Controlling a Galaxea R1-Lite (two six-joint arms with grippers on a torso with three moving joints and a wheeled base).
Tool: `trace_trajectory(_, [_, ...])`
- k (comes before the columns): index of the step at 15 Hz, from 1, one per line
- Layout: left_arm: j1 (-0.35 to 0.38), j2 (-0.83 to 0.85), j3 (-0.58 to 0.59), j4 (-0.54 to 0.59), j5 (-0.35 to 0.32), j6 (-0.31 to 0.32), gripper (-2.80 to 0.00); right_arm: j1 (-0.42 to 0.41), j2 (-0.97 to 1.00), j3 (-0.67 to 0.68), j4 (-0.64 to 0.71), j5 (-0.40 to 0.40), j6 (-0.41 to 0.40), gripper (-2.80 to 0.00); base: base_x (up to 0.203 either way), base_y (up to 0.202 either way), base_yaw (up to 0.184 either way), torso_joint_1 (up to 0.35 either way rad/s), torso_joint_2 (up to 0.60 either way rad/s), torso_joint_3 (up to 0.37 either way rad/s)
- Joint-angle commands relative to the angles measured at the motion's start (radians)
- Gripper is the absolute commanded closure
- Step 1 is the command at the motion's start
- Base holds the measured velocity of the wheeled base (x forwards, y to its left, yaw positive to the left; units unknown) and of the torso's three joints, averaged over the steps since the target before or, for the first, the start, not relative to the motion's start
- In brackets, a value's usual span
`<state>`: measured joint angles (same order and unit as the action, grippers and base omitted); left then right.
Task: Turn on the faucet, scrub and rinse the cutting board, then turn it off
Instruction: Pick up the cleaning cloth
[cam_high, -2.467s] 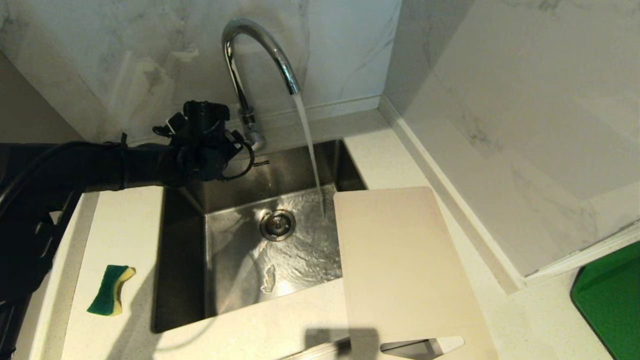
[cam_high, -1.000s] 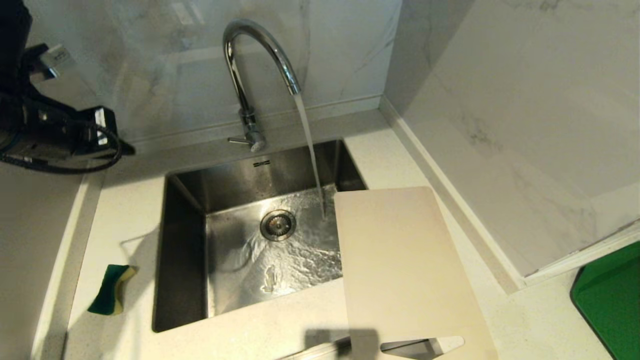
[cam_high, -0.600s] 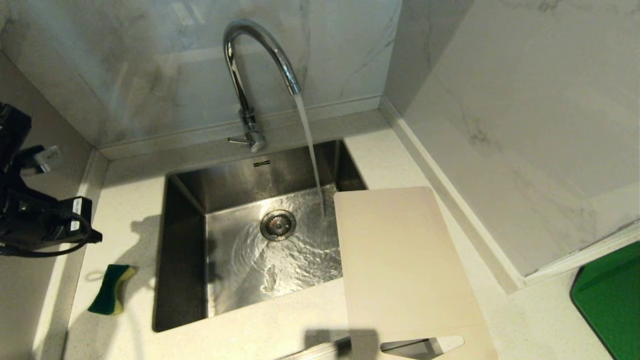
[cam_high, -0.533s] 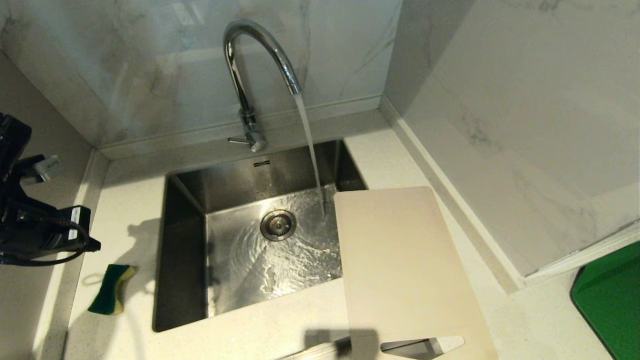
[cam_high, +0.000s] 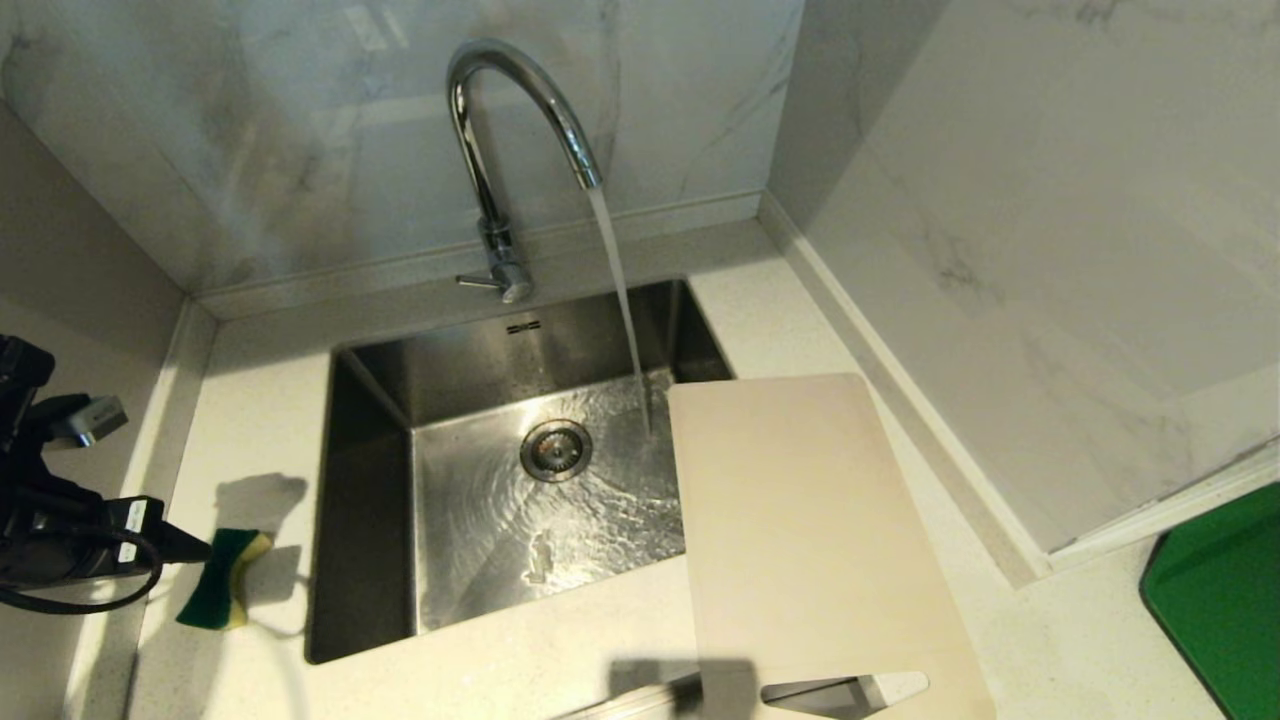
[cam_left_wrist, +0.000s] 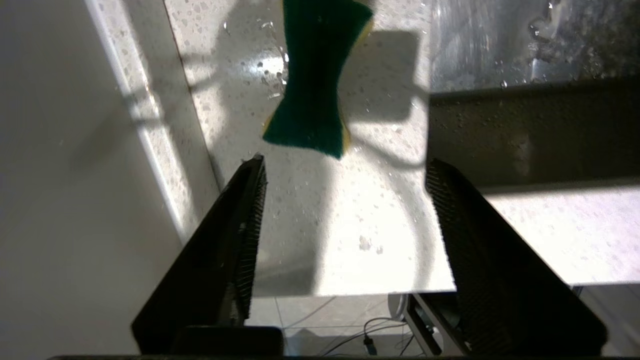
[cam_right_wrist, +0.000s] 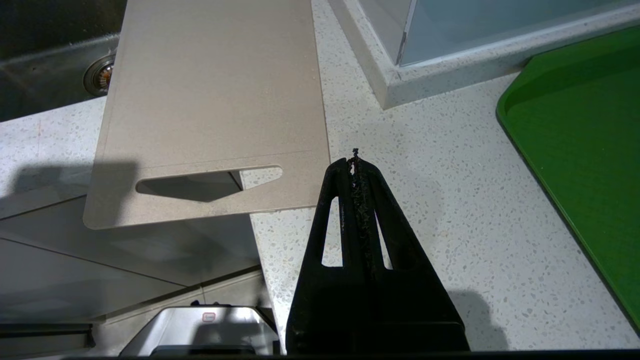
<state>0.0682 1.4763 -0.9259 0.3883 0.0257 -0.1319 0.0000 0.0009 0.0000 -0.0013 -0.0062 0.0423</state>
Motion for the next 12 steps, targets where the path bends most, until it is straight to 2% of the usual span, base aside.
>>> trace_trajectory(1, [0.028, 0.072, 0.027, -0.028, -0.009, 0.003, -2.8, 0.0, 0.001, 0.0, 0.0, 0.0, 0.001, 0.0, 0.0, 0.0, 0.0, 0.0, 0.0, 0.0])
trace_trajectory(4, [0.04, 0.149, 0.022, -0.089, -0.019, 0.005, -2.8, 0.0, 0.001, 0.0, 0.0, 0.0, 0.001, 0.0, 0.0, 0.0, 0.0, 0.0, 0.0, 0.0])
trace_trajectory(5, [0.041, 0.171, 0.022, -0.104, -0.02, 0.005, 0.0, 0.0, 0.001, 0.0, 0.0, 0.0, 0.001, 0.0, 0.0, 0.0, 0.0, 0.0, 0.0, 0.0])
trace_trajectory(12, [0.105, 0.299, 0.019, -0.224, -0.052, 0.037, 0.0, 0.0, 0.001, 0.0, 0.0, 0.0, 0.001, 0.0, 0.0, 0.0, 0.0, 0.0, 0.0, 0.0])
